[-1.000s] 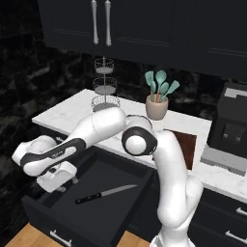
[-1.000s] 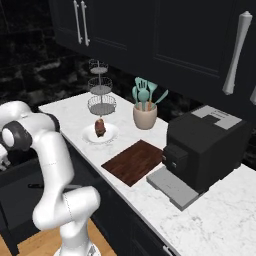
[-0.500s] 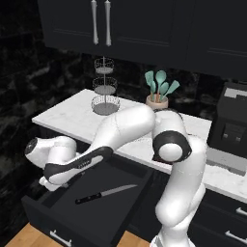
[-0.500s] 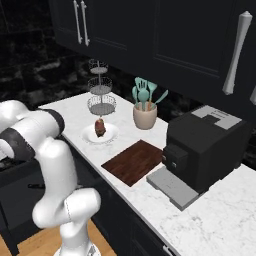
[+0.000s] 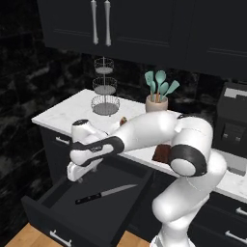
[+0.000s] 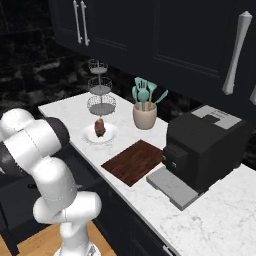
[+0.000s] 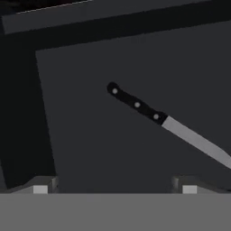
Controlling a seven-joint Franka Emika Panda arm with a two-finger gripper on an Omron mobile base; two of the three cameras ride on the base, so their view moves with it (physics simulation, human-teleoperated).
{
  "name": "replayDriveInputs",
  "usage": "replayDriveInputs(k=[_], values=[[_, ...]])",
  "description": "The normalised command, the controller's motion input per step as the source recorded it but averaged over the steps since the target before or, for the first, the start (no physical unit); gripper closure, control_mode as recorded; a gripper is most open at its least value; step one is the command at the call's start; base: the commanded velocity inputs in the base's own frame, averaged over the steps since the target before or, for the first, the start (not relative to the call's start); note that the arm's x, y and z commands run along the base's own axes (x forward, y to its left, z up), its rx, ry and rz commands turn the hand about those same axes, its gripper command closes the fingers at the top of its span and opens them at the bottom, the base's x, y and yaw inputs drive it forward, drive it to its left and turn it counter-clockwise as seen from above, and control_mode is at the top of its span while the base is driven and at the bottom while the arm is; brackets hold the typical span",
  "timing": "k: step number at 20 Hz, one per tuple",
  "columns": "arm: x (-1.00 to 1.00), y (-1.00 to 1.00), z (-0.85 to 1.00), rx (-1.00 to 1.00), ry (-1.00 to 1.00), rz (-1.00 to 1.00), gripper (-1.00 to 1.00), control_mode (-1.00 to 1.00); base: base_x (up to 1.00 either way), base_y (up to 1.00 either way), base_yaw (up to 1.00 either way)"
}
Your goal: Pick up the knife from the drawer and place it on the cutting board. Then place the meat from the plate to the cutting board.
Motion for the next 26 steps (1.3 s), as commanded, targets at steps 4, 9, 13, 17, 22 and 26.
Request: replayDriveInputs(k=[4, 9, 13, 17, 22, 26], values=[[0.34, 0.00, -0.43, -0.19, 0.08, 0.26, -1.00, -1.00, 0.00, 0.00, 0.00], [0.26, 0.23, -0.29, -0.18, -0.01, 0.04, -1.00, -1.00, 0.00, 0.00, 0.00], [0.03, 0.14, -0.25, -0.02, 0.00, 0.00, -1.00, -1.00, 0.00, 0.00, 0.00], [0.00, 0.04, -0.46, 0.00, 0.00, 0.01, -1.00, -1.00, 0.00, 0.00, 0.00], [0.00, -0.06, -0.41, 0.00, -0.08, 0.00, -1.00, -1.00, 0.00, 0.00, 0.00], [0.00, -0.02, -0.27, 0.00, -0.04, 0.04, -1.00, -1.00, 0.00, 0.00, 0.00]])
